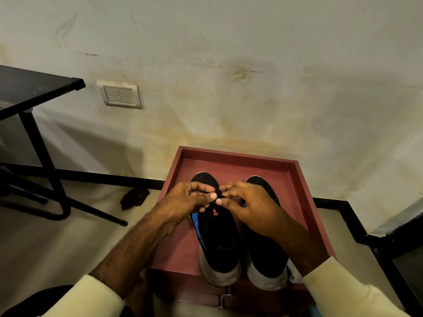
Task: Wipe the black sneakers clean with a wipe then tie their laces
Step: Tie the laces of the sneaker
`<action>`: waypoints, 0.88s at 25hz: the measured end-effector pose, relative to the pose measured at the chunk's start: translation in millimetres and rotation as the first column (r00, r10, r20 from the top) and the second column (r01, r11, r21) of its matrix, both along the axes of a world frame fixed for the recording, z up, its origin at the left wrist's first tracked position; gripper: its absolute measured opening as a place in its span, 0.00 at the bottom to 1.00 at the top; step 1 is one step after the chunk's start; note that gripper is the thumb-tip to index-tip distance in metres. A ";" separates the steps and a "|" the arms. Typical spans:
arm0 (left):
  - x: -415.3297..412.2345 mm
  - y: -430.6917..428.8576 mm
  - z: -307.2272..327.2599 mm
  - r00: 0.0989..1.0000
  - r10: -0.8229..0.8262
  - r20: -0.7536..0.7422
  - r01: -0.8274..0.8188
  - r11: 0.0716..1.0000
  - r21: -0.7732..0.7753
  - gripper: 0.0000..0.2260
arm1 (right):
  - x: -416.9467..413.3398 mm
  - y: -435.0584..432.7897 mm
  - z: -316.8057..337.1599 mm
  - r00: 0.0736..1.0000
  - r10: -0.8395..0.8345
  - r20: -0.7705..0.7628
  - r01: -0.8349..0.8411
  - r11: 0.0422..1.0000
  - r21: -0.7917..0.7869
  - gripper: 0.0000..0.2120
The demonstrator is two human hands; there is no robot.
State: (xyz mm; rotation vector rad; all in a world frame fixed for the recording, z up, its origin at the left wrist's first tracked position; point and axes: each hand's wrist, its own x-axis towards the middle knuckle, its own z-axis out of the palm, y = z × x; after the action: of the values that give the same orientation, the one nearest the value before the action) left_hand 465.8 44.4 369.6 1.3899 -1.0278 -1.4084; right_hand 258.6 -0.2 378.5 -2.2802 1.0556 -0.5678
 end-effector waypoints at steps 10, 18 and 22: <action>14.6 2.6 -9.4 0.992 0.127 0.001 -0.125 0.978 0.164 0.07 | -17.7 -1.9 -7.6 0.973 -0.123 0.194 0.121 0.992 0.021 0.08; 19.1 8.7 -19.2 0.886 0.139 0.443 -0.149 0.989 -0.011 0.08 | -49.5 3.9 5.2 0.953 -0.299 0.039 0.297 0.954 0.051 0.11; 14.6 6.0 -39.5 0.817 -0.030 0.575 -0.071 0.986 0.152 0.19 | -87.3 -14.8 1.0 0.802 -0.473 -0.365 0.568 0.793 0.219 0.40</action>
State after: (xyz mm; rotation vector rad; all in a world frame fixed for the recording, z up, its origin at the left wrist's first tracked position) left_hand 480.4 50.4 330.1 2.0228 -1.2847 -1.0855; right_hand 171.3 -15.0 379.5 -1.8001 1.8219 -0.2330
